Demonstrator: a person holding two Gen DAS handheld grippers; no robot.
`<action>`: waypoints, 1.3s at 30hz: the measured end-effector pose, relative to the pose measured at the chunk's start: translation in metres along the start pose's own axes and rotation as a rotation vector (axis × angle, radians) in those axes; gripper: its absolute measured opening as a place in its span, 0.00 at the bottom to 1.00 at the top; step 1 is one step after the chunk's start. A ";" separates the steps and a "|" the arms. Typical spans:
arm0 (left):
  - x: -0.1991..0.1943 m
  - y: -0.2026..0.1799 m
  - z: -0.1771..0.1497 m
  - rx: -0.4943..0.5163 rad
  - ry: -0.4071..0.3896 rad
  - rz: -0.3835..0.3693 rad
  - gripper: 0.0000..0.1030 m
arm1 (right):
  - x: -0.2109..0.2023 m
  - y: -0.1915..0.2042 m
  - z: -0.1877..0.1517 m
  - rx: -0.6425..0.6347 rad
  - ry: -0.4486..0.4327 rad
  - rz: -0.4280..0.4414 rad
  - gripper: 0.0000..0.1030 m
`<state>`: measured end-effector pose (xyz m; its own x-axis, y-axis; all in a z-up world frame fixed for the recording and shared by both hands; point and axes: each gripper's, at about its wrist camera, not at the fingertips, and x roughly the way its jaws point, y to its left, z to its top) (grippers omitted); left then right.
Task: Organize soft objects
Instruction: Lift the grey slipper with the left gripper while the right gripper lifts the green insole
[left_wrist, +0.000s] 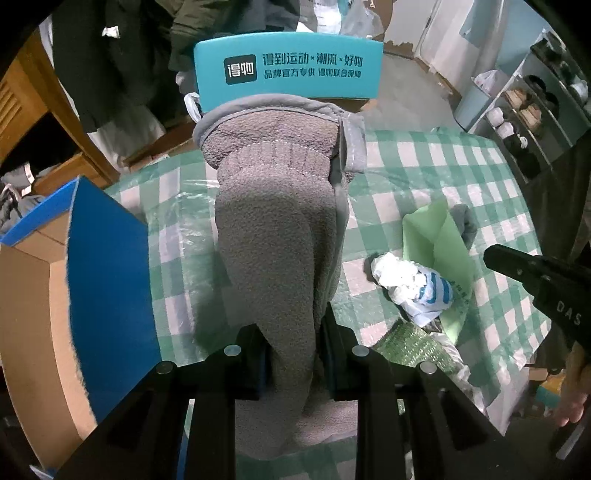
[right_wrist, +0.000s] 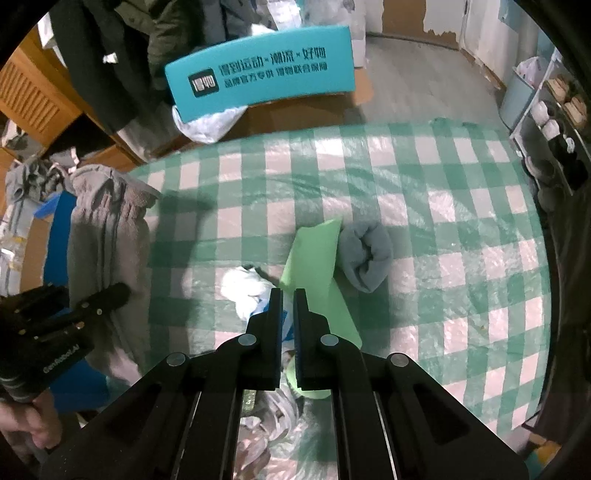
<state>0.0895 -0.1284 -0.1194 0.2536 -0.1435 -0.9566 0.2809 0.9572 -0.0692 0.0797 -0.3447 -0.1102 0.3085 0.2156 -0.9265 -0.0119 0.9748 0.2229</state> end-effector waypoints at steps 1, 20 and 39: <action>-0.002 0.002 -0.001 -0.002 -0.004 0.002 0.22 | 0.003 -0.001 0.001 -0.002 0.009 0.003 0.04; -0.011 0.012 -0.003 -0.013 -0.017 0.014 0.22 | 0.065 -0.025 0.010 0.088 0.131 -0.041 0.41; -0.009 0.015 -0.003 -0.016 -0.015 0.003 0.22 | 0.077 -0.022 0.008 0.094 0.148 -0.035 0.02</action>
<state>0.0889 -0.1124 -0.1126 0.2682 -0.1443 -0.9525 0.2651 0.9616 -0.0711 0.1111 -0.3500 -0.1842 0.1636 0.1945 -0.9672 0.0876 0.9736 0.2107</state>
